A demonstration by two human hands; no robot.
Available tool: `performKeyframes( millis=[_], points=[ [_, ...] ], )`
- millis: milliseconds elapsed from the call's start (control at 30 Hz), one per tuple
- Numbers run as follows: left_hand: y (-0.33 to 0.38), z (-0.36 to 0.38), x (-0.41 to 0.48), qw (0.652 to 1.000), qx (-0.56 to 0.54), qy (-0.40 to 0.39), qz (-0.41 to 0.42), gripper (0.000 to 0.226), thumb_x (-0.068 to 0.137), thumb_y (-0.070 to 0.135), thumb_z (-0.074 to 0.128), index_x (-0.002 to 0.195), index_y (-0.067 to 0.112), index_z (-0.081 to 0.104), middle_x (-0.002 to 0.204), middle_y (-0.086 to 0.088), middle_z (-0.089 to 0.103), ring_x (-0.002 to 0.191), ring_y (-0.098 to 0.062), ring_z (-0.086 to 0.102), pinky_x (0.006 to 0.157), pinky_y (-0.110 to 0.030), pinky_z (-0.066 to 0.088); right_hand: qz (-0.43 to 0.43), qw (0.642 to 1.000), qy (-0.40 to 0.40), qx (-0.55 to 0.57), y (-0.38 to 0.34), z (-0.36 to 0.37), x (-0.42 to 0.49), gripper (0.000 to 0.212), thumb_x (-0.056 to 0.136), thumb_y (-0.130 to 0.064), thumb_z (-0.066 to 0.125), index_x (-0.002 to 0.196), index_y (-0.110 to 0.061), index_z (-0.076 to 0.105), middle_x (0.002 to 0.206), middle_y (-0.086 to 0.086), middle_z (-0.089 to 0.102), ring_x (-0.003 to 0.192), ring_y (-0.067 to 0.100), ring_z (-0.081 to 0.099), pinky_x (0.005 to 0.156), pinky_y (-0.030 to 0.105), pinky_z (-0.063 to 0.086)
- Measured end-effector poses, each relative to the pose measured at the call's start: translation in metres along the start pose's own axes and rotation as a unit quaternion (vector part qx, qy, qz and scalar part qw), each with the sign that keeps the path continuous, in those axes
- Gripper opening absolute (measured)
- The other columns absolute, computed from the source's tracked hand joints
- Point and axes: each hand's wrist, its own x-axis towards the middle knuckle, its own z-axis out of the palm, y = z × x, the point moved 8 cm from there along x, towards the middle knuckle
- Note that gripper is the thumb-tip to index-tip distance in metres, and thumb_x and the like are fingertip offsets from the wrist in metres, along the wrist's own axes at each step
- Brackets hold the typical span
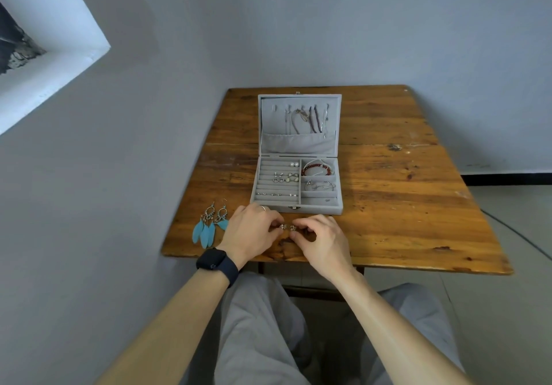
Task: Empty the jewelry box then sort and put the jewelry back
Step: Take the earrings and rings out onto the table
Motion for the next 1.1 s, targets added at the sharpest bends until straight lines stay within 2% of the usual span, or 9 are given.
performKeyframes(
  millis=[333,933,1100],
  points=[
    [0.0013,0.0031,0.0016,1.0,-0.005,-0.009,0.006,0.025,0.098,0.042,0.058,0.119,0.033,0.069,0.11,0.008,0.068,0.108,-0.014,0.057,0.093,-0.035,0.043,-0.014,1.0,0.023,-0.005,-0.0014,0.0001,0.0013,0.017,0.089,-0.034,0.072,0.104,-0.027,0.074,0.101,-0.012,0.066,0.093,0.008,0.058,0.075,0.03,0.054],
    [0.0028,0.0012,0.0034,1.0,-0.018,-0.009,0.008,0.028,0.097,0.043,0.056,0.12,0.032,0.069,0.11,0.009,0.07,0.105,-0.014,0.059,0.091,-0.035,0.046,-0.017,1.0,0.019,0.003,0.0017,0.0013,0.001,0.024,0.087,-0.035,0.075,0.109,-0.024,0.074,0.102,-0.013,0.064,0.094,0.005,0.057,0.077,0.025,0.054],
    [0.0006,-0.003,0.0027,0.998,-0.057,-0.023,-0.001,0.029,0.095,0.038,0.058,0.12,0.03,0.069,0.113,0.007,0.071,0.107,-0.014,0.061,0.093,-0.036,0.05,-0.016,1.0,0.006,0.008,0.0013,-0.0007,0.0004,0.029,0.085,-0.036,0.077,0.111,-0.025,0.073,0.103,-0.012,0.064,0.094,0.006,0.059,0.077,0.021,0.052]
  ],
)
